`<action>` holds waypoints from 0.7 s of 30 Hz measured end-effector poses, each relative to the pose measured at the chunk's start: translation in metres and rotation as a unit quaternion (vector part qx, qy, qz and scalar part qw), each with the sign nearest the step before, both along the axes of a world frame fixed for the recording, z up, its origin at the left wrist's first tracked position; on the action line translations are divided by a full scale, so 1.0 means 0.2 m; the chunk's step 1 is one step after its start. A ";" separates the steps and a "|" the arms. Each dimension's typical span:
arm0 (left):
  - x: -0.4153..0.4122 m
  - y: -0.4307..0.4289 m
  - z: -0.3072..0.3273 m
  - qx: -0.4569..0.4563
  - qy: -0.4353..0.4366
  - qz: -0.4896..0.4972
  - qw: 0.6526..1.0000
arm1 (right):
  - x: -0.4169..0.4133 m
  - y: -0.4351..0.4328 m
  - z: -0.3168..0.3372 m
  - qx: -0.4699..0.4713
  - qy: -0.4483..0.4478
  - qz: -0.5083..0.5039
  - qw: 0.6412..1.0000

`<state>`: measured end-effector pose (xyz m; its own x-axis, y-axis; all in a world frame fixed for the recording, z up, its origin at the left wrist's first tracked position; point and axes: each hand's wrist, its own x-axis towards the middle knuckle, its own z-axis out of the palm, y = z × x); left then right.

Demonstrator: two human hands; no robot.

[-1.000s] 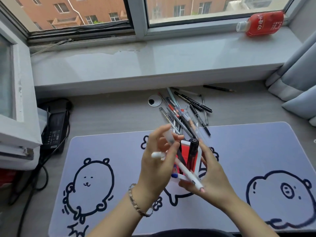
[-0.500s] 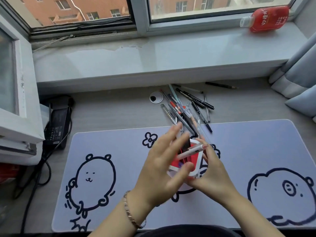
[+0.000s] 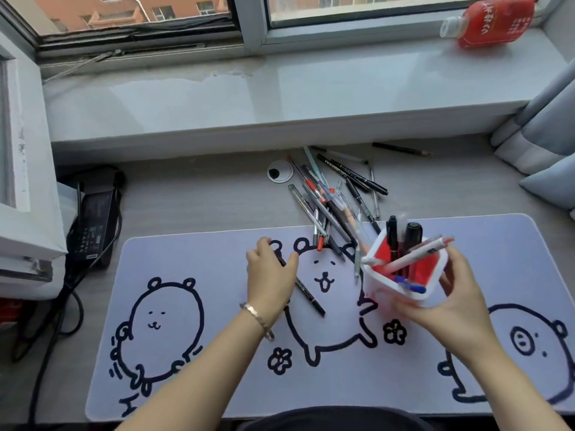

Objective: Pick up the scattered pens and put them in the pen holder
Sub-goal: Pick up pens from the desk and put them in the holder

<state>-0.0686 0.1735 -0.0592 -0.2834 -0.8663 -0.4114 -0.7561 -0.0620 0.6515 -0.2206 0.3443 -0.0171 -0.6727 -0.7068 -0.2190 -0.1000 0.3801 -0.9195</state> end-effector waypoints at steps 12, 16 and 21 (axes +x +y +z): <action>-0.37 -0.32 -0.10 0.037 0.051 0.054 0.997 | 0.02 0.02 -0.05 0.021 -0.037 0.018 0.999; -0.51 -0.43 -0.06 0.062 0.013 0.033 0.997 | 0.02 -0.02 -0.05 0.022 -0.032 0.022 0.999; -0.50 -0.39 -0.12 0.105 -0.001 0.066 0.992 | 0.01 -0.04 -0.04 0.026 -0.031 0.029 0.999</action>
